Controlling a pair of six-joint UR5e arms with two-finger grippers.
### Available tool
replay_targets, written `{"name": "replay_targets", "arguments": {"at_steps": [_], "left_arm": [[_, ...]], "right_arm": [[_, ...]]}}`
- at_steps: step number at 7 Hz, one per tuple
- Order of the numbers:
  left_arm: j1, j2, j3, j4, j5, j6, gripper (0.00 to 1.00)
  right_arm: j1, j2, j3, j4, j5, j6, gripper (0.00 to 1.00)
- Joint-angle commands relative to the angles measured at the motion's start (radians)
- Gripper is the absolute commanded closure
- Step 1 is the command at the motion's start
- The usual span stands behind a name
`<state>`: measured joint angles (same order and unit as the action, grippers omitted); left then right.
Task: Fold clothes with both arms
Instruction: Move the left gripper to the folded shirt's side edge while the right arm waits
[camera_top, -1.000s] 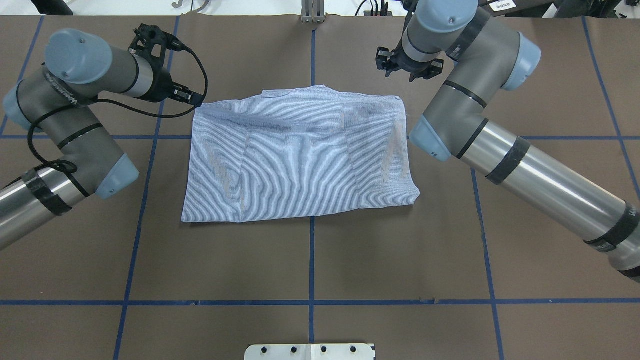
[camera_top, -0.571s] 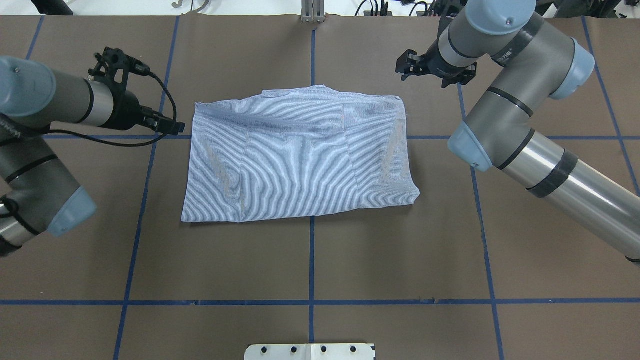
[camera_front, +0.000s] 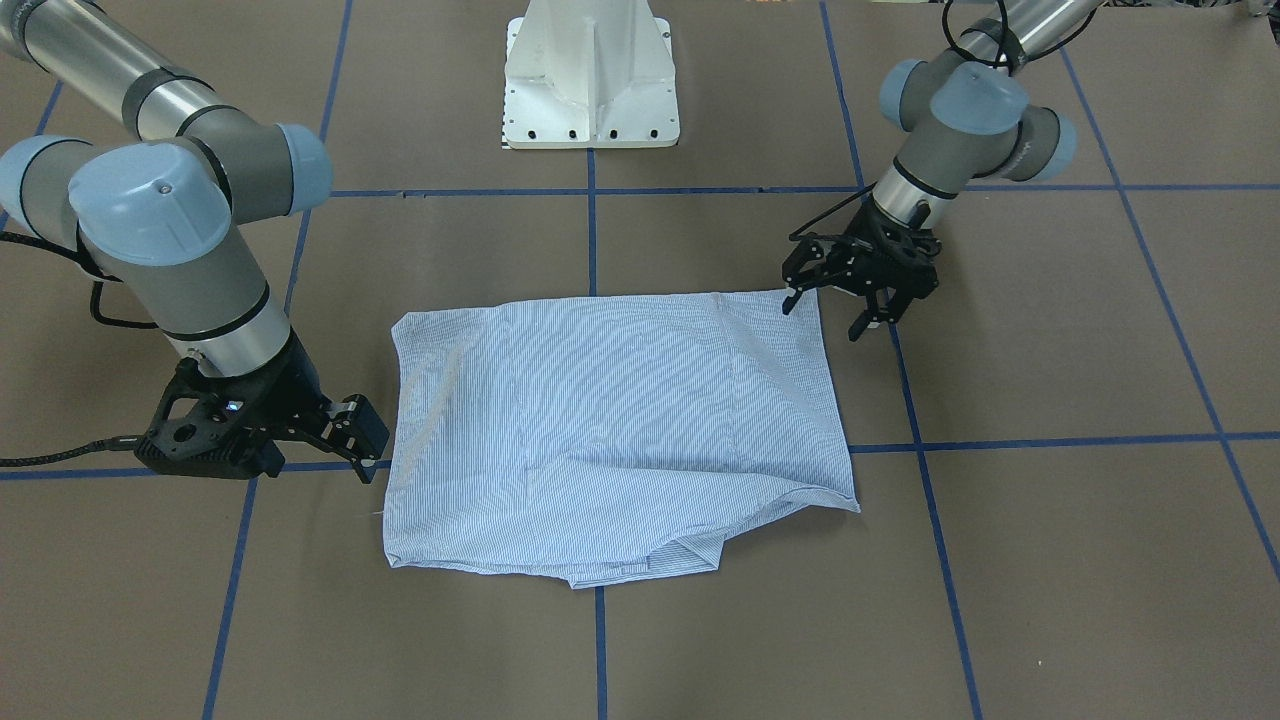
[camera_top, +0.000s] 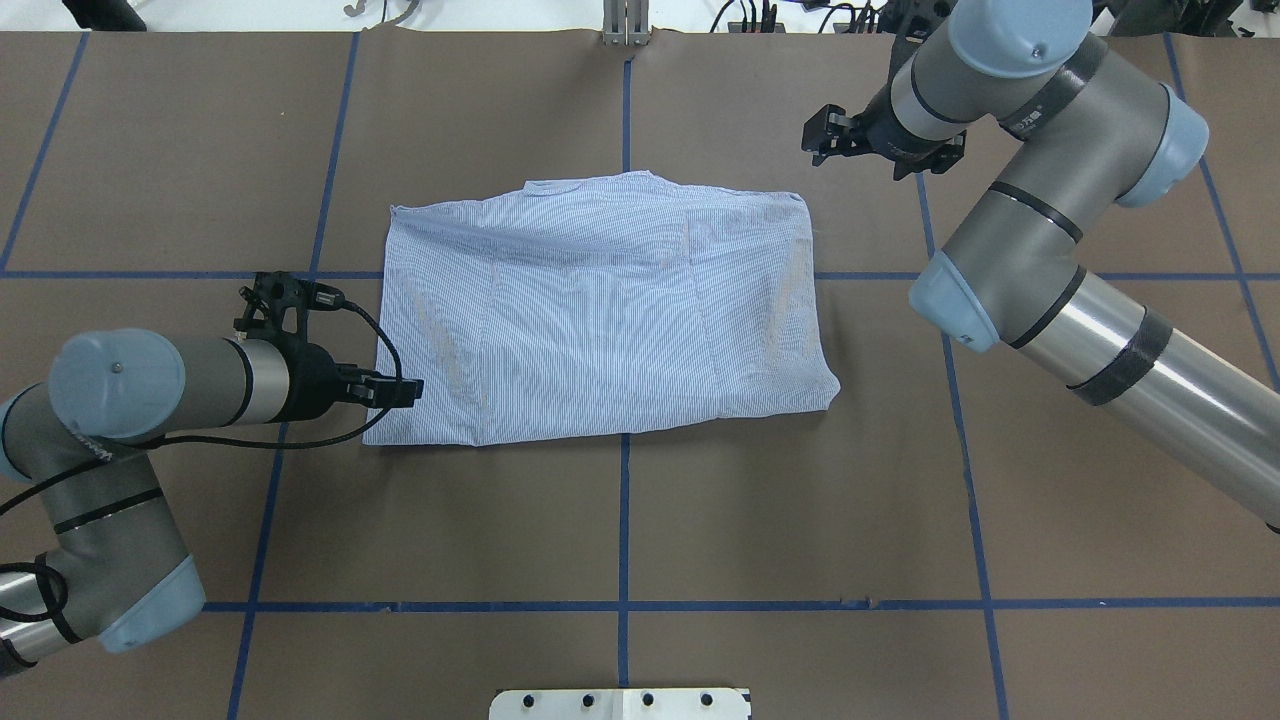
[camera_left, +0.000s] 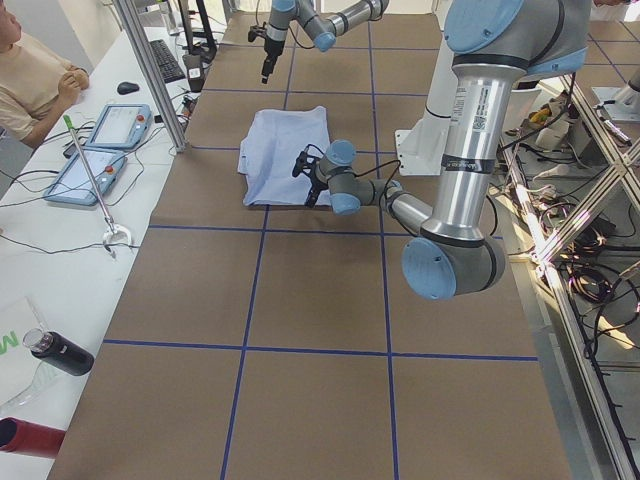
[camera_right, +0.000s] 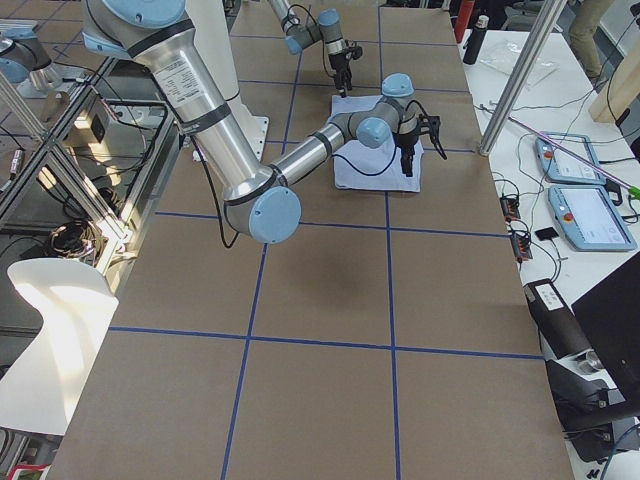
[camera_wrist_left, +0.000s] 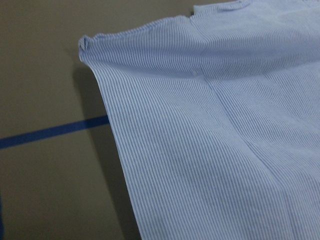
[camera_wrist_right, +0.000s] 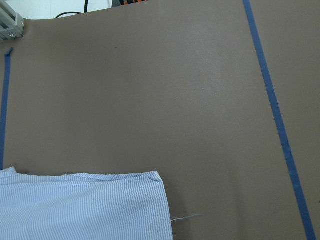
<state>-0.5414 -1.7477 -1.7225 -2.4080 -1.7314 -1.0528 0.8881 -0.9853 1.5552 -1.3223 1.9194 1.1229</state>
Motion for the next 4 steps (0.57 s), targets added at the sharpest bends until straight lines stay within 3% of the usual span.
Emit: {"name": "replay_targets", "arguments": {"at_steps": [1,4], "left_arm": [[0.034,0.007,0.006,0.001,0.042,-0.046,0.24],[0.035,0.028,-0.005,0.003,0.043,-0.049,0.26]], "right_arm": [[-0.001,0.000,0.000,0.000,0.000,0.000,0.00],[-0.005,-0.001,-0.003,0.000,0.000,0.001,0.00]]}}
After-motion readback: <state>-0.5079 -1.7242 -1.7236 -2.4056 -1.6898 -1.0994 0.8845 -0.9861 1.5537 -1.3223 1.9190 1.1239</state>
